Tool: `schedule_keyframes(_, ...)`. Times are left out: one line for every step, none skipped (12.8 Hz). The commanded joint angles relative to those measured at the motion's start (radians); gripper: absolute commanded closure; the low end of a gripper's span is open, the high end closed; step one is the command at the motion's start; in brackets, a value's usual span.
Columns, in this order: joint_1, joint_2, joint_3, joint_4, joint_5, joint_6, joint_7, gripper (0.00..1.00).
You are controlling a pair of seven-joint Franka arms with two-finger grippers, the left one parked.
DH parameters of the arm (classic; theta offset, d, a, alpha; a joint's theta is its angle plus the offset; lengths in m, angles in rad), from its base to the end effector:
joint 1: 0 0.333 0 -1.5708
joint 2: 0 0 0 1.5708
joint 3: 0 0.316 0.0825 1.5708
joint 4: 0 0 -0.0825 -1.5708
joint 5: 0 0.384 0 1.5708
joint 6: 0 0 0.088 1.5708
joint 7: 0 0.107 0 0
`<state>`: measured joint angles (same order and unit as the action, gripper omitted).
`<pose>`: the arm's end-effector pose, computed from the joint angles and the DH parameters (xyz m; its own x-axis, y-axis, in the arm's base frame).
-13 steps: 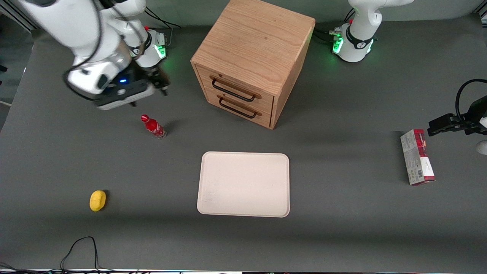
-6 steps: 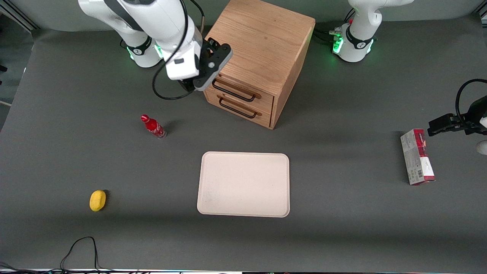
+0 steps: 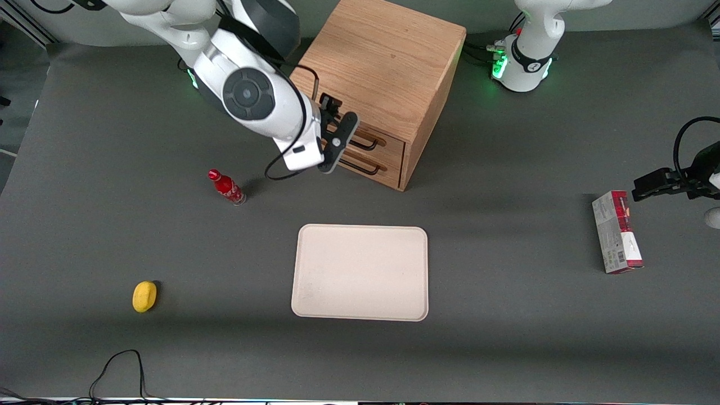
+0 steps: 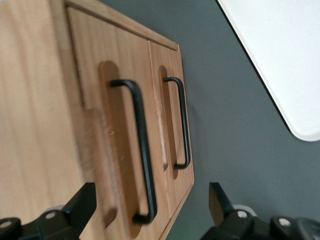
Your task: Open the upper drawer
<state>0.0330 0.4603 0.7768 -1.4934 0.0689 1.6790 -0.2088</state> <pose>0.4941 0.4175 0.4600 0.5475 0.8340 -0.0679 0.7523 -0.5261 -0.3965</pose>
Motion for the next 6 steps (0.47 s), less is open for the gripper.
schedule_keyframes(0.014,0.027,0.004,-0.056,-0.032,0.105,-0.020,0.00)
schedule_keyframes(0.016,0.029,0.003,-0.086,-0.041,0.148,-0.020,0.00)
schedule_keyframes(0.016,0.034,0.003,-0.106,-0.064,0.177,-0.020,0.00)
schedule_keyframes(0.016,0.044,0.003,-0.111,-0.070,0.185,-0.020,0.00)
schedule_keyframes(0.022,0.047,0.003,-0.111,-0.072,0.189,-0.018,0.00)
schedule_keyframes(0.027,0.047,0.003,-0.114,-0.075,0.191,-0.018,0.00)
